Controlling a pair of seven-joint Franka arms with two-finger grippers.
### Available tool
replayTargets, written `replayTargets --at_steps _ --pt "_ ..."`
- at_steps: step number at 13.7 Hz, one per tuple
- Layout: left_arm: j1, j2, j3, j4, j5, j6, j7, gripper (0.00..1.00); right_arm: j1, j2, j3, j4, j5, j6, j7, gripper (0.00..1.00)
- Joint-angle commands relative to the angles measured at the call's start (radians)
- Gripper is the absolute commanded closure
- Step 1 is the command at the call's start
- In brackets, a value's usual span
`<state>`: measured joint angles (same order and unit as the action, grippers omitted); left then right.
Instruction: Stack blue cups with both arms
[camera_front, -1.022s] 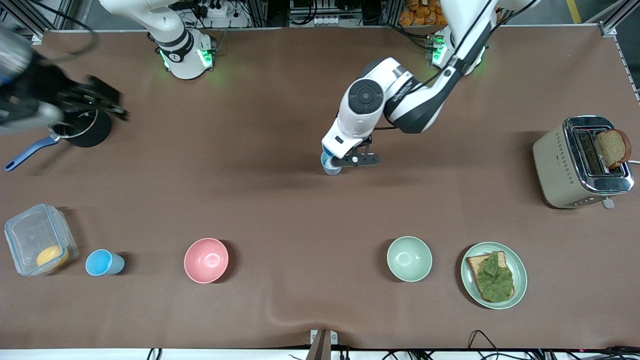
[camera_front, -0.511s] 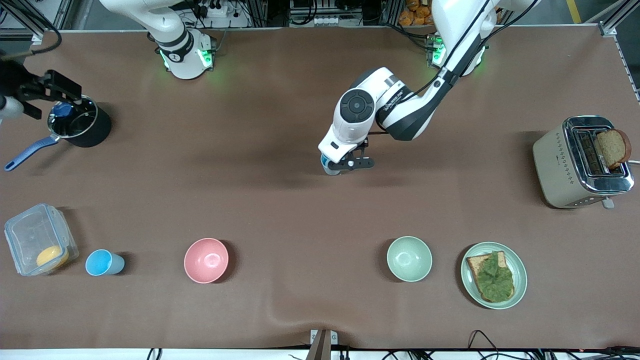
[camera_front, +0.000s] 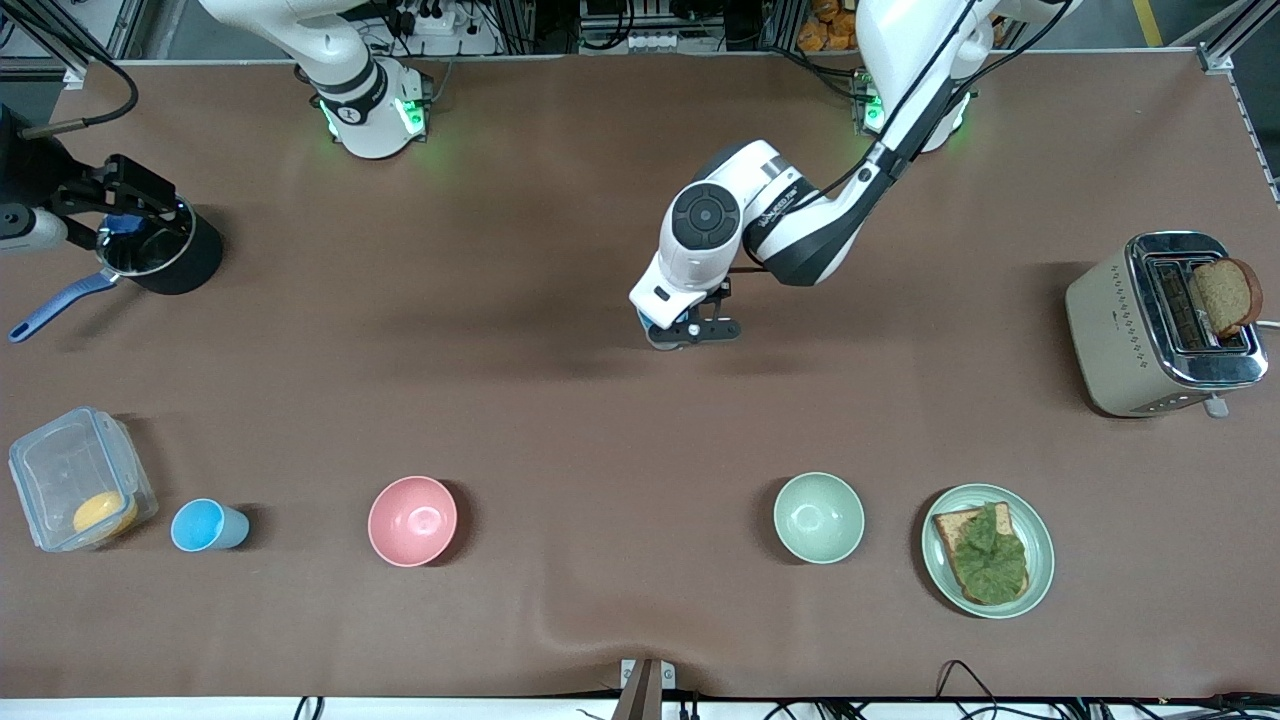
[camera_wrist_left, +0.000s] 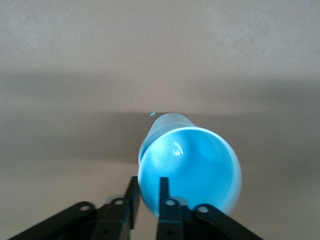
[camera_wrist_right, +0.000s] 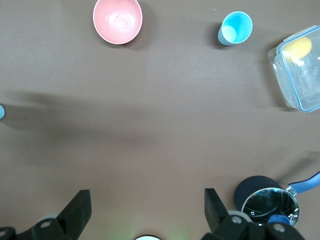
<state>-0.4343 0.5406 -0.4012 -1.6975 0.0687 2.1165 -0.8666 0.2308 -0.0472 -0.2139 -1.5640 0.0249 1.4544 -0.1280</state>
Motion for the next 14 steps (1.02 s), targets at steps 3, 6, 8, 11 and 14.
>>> replayTargets --at_steps 3,6,8,11,14 --pt "-0.002 -0.017 0.021 0.091 0.045 -0.023 -0.049 0.0 -0.036 -0.045 0.036 -0.013 0.009 0.012 -0.016 0.0" --pt "0.113 -0.088 0.031 0.114 0.063 -0.049 0.003 0.0 -0.054 -0.045 0.051 -0.01 0.018 0.015 -0.019 0.0" --pt "0.234 -0.157 0.03 0.116 0.06 -0.098 0.11 0.0 -0.062 -0.046 0.064 -0.011 -0.02 0.032 -0.027 0.0" --pt "0.382 -0.237 0.025 0.116 0.062 -0.137 0.225 0.0 -0.071 -0.051 0.064 -0.04 -0.042 0.052 -0.015 0.0" --pt "0.433 -0.306 0.03 0.125 0.062 -0.203 0.337 0.0 -0.07 -0.089 0.059 -0.131 -0.025 0.124 -0.018 0.0"
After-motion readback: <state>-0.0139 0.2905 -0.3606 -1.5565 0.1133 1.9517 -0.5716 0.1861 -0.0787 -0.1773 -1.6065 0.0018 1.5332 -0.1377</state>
